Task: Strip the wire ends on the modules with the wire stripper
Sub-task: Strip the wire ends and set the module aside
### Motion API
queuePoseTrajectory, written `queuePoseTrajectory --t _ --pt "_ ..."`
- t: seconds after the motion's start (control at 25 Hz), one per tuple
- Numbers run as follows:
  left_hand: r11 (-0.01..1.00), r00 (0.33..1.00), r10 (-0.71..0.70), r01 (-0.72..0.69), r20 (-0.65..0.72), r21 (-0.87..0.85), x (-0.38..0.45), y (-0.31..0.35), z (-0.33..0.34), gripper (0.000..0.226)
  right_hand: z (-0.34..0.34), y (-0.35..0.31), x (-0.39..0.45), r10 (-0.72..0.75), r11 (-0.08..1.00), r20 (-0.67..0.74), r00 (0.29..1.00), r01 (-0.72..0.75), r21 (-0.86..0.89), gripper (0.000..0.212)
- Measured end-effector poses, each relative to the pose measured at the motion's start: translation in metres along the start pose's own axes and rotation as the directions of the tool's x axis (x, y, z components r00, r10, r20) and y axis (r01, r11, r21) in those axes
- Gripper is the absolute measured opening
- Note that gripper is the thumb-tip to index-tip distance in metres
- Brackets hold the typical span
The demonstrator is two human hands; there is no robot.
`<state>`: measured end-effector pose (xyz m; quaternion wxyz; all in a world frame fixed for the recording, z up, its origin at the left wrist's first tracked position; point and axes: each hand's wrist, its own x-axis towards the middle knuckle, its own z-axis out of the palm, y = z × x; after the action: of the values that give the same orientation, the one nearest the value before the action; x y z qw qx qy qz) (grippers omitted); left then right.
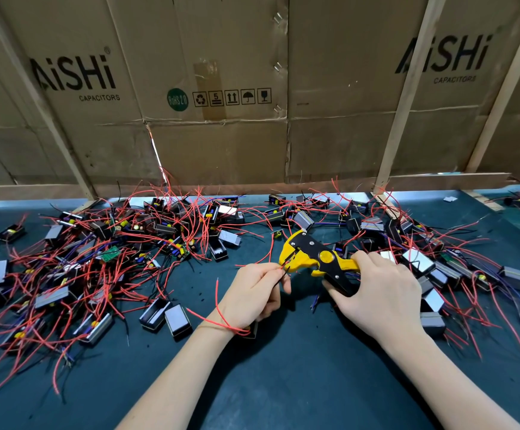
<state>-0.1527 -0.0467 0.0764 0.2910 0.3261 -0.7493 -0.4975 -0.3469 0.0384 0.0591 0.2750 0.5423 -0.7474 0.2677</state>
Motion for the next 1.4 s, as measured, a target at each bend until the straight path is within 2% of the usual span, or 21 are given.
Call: queuePoseTrajectory --t 0.2,0.48,0.76,0.92,1.08,1.2,1.4 --pt "1.000 1.000 -0.008 0.008 0.005 -0.002 0.000 0.000 -0.001 0.039 -0.003 -0.001 0.002 0.011 1.000 -0.001 1.000 -0.011 0.007 0.048" --pt "1.000 1.000 -0.016 0.016 0.018 0.014 0.000 0.000 -0.001 0.039 -0.007 -0.001 0.004 0.029 0.999 0.129 0.991 -0.026 -0.025 0.044" --pt "0.999 0.998 -0.027 0.024 0.056 0.046 -0.001 0.000 -0.002 0.038 -0.003 -0.001 0.001 0.050 0.998 0.126 0.991 -0.045 -0.049 0.048" --pt "1.000 0.991 -0.015 0.017 0.131 -0.011 0.000 -0.001 -0.012 0.031 -0.001 -0.001 0.000 0.084 0.996 0.070 0.994 -0.087 0.030 0.053" --pt "0.975 0.975 0.060 -0.103 0.214 0.197 0.000 -0.001 -0.032 0.022 -0.005 -0.002 0.002 0.160 0.976 0.059 0.985 -0.167 0.142 0.050" --pt "0.988 0.966 0.076 -0.106 0.249 0.109 -0.003 0.000 -0.042 0.029 -0.008 -0.003 0.004 0.214 0.961 0.065 0.975 -0.222 0.165 0.046" --pt "0.995 0.956 0.054 -0.077 0.288 0.068 -0.004 0.000 -0.048 0.031 -0.015 0.002 0.006 0.184 0.975 -0.005 0.983 -0.182 0.127 0.045"
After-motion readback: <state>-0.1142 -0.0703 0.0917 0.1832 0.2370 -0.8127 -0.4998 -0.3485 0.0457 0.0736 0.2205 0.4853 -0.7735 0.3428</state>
